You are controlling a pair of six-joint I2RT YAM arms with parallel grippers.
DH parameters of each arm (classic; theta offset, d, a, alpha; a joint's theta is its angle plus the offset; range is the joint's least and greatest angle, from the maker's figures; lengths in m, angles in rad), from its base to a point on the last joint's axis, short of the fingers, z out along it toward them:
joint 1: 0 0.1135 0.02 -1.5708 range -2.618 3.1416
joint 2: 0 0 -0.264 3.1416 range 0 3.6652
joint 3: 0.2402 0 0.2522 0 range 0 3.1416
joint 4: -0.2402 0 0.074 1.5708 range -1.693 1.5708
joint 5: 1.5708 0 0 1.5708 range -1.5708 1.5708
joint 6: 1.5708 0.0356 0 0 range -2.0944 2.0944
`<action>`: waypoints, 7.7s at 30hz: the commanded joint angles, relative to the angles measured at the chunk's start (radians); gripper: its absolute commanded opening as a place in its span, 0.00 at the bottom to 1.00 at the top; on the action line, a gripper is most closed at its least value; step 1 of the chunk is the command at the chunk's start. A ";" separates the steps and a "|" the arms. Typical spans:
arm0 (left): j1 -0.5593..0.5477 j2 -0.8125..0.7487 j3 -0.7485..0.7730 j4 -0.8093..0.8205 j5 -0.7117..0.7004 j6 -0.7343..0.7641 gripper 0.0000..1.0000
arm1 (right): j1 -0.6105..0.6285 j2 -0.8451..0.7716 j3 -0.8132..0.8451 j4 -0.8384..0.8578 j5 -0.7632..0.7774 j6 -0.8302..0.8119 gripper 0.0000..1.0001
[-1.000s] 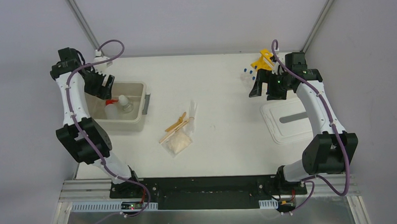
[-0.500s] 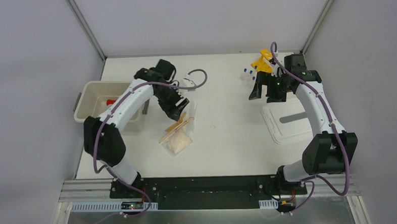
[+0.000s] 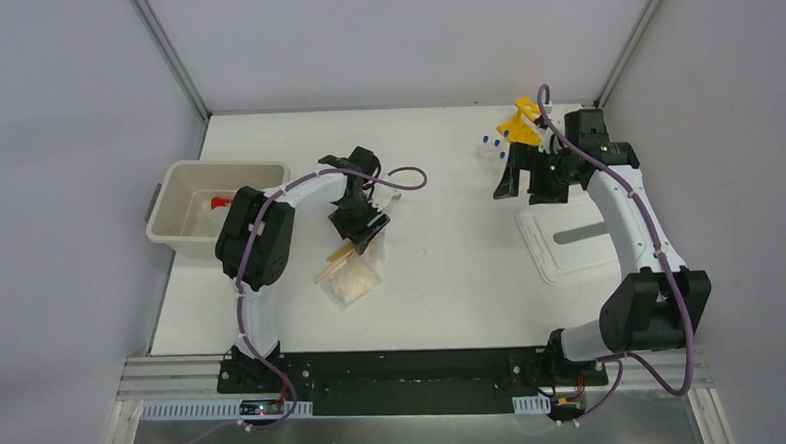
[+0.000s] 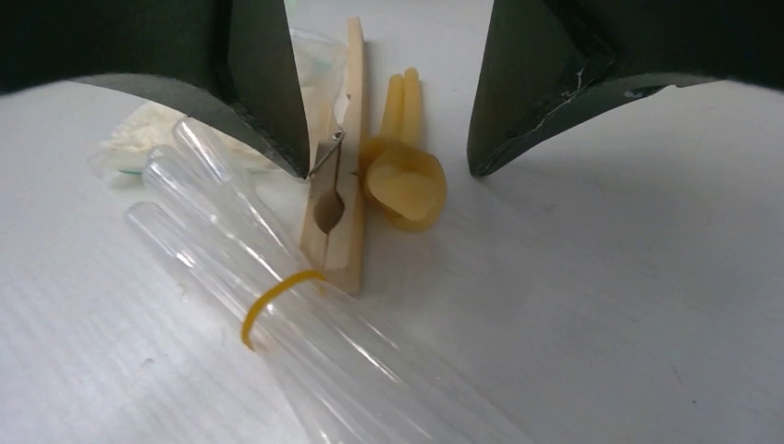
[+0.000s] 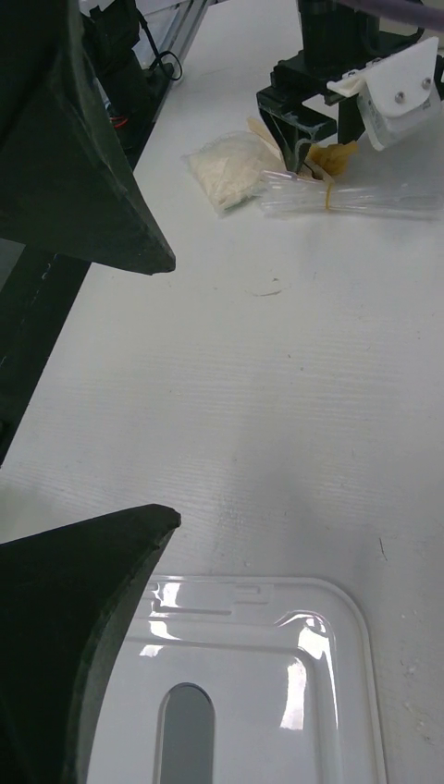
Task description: Organize the chemistry lab equipment
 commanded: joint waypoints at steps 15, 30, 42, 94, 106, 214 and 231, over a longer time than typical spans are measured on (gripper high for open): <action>-0.037 -0.086 0.090 -0.041 -0.008 -0.059 0.10 | 0.005 -0.029 -0.002 -0.008 0.004 -0.018 0.99; 0.335 -0.367 0.471 -0.496 0.329 0.427 0.00 | 0.013 0.024 0.036 0.007 -0.026 0.005 0.99; 0.689 -0.301 0.330 -0.548 0.317 1.172 0.00 | 0.042 0.061 0.069 0.007 -0.026 0.010 0.99; -0.075 -0.036 0.332 -0.049 -0.155 -0.357 0.00 | 0.046 -0.066 -0.043 0.017 0.013 -0.006 0.99; 0.472 -0.345 0.450 -0.382 0.173 0.560 0.00 | 0.050 -0.037 -0.034 0.041 -0.022 0.031 0.99; 0.070 0.059 0.530 -0.379 0.242 -0.045 0.25 | -0.091 -0.051 -0.326 0.034 0.305 -0.310 0.66; 0.002 0.053 0.667 -0.351 0.332 -0.113 0.45 | -0.034 0.160 -0.352 0.239 0.355 -0.270 0.53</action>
